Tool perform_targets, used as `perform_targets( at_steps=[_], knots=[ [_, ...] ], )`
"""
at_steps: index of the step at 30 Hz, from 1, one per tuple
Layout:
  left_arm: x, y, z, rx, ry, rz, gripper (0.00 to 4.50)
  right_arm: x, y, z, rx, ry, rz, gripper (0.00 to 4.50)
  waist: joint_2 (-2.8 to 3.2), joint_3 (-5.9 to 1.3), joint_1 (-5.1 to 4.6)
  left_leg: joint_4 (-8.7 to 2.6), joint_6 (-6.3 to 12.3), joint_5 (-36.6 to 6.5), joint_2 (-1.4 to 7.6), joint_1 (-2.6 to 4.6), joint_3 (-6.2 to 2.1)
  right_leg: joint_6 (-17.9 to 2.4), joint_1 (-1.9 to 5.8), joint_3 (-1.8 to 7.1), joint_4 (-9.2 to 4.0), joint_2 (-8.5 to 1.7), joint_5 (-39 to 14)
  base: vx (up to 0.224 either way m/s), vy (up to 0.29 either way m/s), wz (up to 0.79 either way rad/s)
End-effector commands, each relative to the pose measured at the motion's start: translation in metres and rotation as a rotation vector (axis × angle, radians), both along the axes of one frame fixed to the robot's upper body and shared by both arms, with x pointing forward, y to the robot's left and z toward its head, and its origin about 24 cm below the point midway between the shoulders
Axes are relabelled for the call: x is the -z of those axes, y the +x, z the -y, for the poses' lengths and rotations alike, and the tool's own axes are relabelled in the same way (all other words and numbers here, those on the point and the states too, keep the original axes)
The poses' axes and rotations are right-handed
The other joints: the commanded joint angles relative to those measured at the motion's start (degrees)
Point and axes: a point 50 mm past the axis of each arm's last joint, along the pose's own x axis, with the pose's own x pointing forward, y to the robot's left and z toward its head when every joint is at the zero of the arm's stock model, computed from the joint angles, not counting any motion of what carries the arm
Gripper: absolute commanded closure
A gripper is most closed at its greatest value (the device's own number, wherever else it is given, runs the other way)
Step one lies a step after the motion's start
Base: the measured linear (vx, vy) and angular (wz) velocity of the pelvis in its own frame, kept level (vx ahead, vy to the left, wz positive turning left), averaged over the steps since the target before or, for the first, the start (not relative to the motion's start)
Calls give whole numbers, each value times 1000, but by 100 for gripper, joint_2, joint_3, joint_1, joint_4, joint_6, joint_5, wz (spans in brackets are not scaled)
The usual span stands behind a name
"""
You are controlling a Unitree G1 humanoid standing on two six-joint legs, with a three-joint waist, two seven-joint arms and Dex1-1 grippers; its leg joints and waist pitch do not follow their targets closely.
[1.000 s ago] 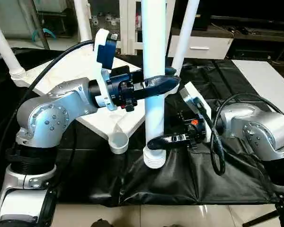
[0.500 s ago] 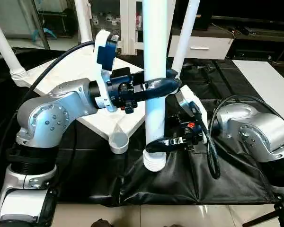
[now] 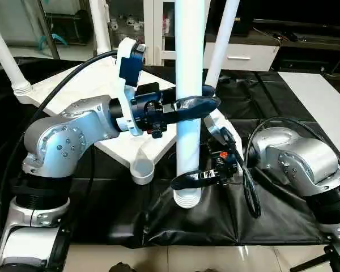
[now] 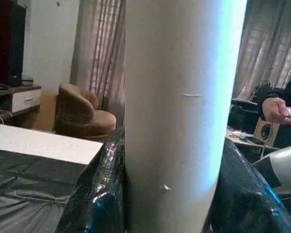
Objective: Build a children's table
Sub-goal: Pick table leg
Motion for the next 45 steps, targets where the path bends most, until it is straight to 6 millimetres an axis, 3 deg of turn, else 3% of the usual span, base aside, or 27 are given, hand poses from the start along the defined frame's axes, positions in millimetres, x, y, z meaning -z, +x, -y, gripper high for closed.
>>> perform_targets(
  at_steps=[1,9,18,19,26,27,29,34,35,36,37,40,42,45],
  knots=[
    [-5,-2,2,23,6,23,275,-1,1,-1,-9,-4,16,146,12,-413,-9,-401,-29,-1140,12,7,103,-988,363,235,-386,-189,-1735,0,0,0],
    [-4,-3,2,39,20,20,275,0,1,0,-17,-11,20,226,40,-416,-6,-401,-22,-1170,14,12,99,-1029,364,235,-380,-190,-1681,0,0,0],
    [-2,-1,2,20,27,16,275,-1,1,-2,-19,-2,23,254,79,-417,-11,-403,-36,-1244,14,20,91,-1043,361,227,-383,-182,-1681,0,0,0],
    [-2,1,1,18,15,-11,240,0,1,-2,-17,0,24,255,87,-417,-12,-402,-39,-1258,12,20,90,-1052,360,226,-384,-180,-1665,0,0,0],
    [-3,3,-8,11,-68,-93,161,0,2,0,32,9,36,260,93,-423,-11,-396,-41,-1266,3,19,89,-1093,367,218,-387,-173,-1639,0,0,0],
    [2,2,-12,6,-63,-97,161,1,4,3,74,13,46,260,130,-422,-11,-394,-43,-1274,0,23,87,-1091,362,218,-384,-170,-1637,0,0,0],
    [4,2,-13,4,-60,-100,139,1,5,4,97,15,53,260,103,-419,-18,-401,-41,-1312,0,24,89,-1050,364,216,-400,-171,-1718,0,0,0],
    [19,-4,-29,-16,-11,-111,98,0,25,19,337,31,104,261,165,-404,-59,-418,-101,-1430,-11,22,80,-970,348,209,-420,-168,-1869,0,0,0],
    [22,-5,-32,-22,6,-115,93,0,28,22,376,33,109,261,193,-410,-65,-420,-111,-1492,-13,37,77,-962,349,206,-411,-159,-1897,0,0,0],
    [26,-7,-37,-16,22,-131,91,1,30,25,418,36,110,261,178,-414,-74,-413,-96,-1519,-12,56,82,-950,339,210,-419,-157,-1902,0,0,0],
    [30,-9,-41,-8,34,-149,91,1,32,28,456,40,111,261,237,-408,-75,-416,-101,-1538,-11,56,74,-963,335,212,-414,-161,-1903,0,0,0],
    [36,-11,-46,-24,60,-161,91,2,32,31,486,57,104,261,242,-412,-89,-417,-83,-1629,-3,85,82,-1004,320,216,-422,-145,-1825,0,0,0],
    [37,0,-40,-135,55,-138,91,2,23,26,442,86,90,261,295,-397,-55,-427,-73,-1680,4,95,81,-1055,320,219,-430,-149,-1788,0,0,0],
    [34,15,-33,-222,57,-102,91,4,14,18,362,88,81,262,278,-371,-49,-440,-89,-1967,-21,126,83,-945,326,200,-501,-145,-2139,0,0,0]
  ],
)
